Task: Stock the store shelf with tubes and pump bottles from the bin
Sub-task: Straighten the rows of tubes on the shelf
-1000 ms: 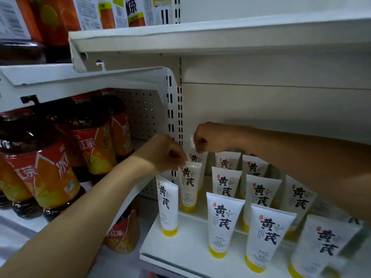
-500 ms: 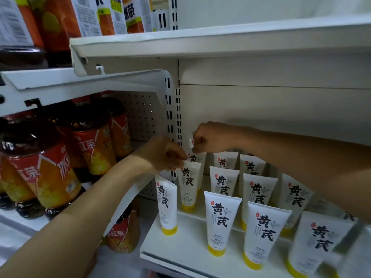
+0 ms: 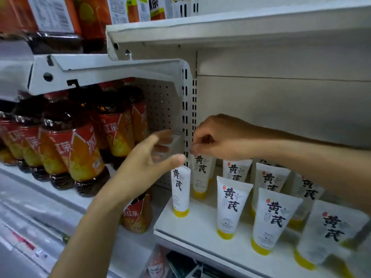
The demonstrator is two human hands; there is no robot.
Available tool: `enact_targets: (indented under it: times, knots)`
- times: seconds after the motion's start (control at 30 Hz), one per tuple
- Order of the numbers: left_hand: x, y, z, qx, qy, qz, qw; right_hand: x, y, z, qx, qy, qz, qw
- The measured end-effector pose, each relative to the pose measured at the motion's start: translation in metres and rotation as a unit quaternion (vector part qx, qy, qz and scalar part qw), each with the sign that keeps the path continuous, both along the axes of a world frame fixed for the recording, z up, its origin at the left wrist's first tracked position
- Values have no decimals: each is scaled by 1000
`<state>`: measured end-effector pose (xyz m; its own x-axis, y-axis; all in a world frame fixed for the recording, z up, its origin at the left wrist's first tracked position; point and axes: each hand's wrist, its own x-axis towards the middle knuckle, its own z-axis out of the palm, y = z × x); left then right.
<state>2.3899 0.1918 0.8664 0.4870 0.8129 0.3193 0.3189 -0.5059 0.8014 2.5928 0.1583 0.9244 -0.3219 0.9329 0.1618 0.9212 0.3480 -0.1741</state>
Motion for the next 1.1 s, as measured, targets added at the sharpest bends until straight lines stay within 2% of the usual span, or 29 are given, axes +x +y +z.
enact_targets:
  times: [0.2,0.3,0.43,0.53,0.9,1.1]
  knots:
    - [11,-20,-40,-38,80,89,992,-19,-2,-14,1,-100,14,995]
    - [20,-24,-56,-29,115,121,986,-26,-3,-21,-12,-99,-4,995]
    - [25,-19,-75,-63,120,141,981,-30,-5,-21,7,-109,-6,994]
    - [29,-18,-82,-45,114,160,979,-28,-6,-21,12,-106,-2,994]
    - [38,-28,-88,-35,126,152,980,-12,-16,-21,-3,-96,1,995]
    - [39,-33,-91,-41,120,148,981,-1,-19,-6,-1,-48,-9,999]
